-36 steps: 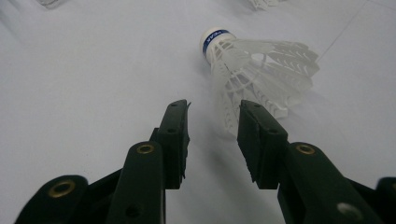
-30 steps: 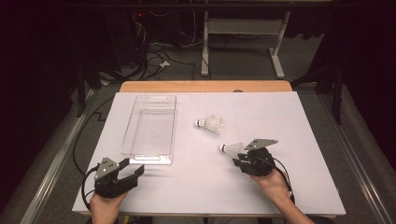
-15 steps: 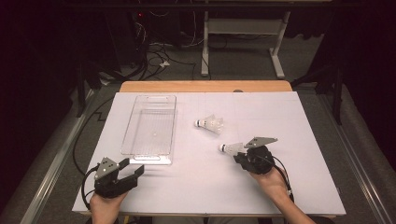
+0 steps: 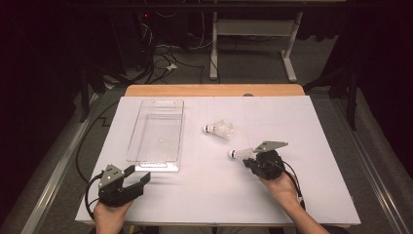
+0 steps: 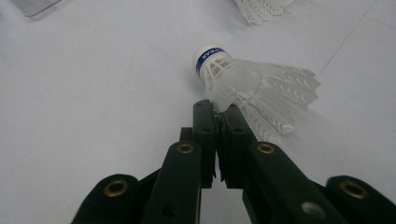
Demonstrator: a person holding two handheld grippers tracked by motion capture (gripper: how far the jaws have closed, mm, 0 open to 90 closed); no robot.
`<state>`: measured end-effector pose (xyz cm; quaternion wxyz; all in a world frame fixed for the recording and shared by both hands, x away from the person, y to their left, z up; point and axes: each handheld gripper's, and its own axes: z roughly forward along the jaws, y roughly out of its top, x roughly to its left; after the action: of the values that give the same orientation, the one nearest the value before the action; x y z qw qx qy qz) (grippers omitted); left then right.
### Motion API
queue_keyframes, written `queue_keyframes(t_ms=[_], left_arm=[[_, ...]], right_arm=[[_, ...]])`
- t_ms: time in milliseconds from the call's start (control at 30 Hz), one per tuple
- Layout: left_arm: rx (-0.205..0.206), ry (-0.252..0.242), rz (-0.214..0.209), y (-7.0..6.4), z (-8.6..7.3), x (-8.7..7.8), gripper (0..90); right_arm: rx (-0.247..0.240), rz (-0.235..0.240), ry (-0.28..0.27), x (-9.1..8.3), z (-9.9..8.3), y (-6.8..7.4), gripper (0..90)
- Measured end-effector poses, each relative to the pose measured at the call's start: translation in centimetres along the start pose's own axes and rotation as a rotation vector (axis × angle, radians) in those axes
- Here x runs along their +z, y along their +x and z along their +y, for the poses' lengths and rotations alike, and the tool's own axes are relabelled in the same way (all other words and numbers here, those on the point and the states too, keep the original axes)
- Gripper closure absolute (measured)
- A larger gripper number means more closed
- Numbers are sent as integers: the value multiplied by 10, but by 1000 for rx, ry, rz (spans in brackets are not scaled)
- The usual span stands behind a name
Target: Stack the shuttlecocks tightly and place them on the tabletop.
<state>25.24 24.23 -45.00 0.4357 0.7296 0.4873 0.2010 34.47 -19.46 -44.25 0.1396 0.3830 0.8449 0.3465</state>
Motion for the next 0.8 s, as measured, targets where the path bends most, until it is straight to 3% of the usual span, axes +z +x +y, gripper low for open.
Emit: queue_keyframes(t_ms=[800], left_arm=[[0,0,0,0,0,0,359]], right_arm=[[2,1,-33,-7,8,-7,900]])
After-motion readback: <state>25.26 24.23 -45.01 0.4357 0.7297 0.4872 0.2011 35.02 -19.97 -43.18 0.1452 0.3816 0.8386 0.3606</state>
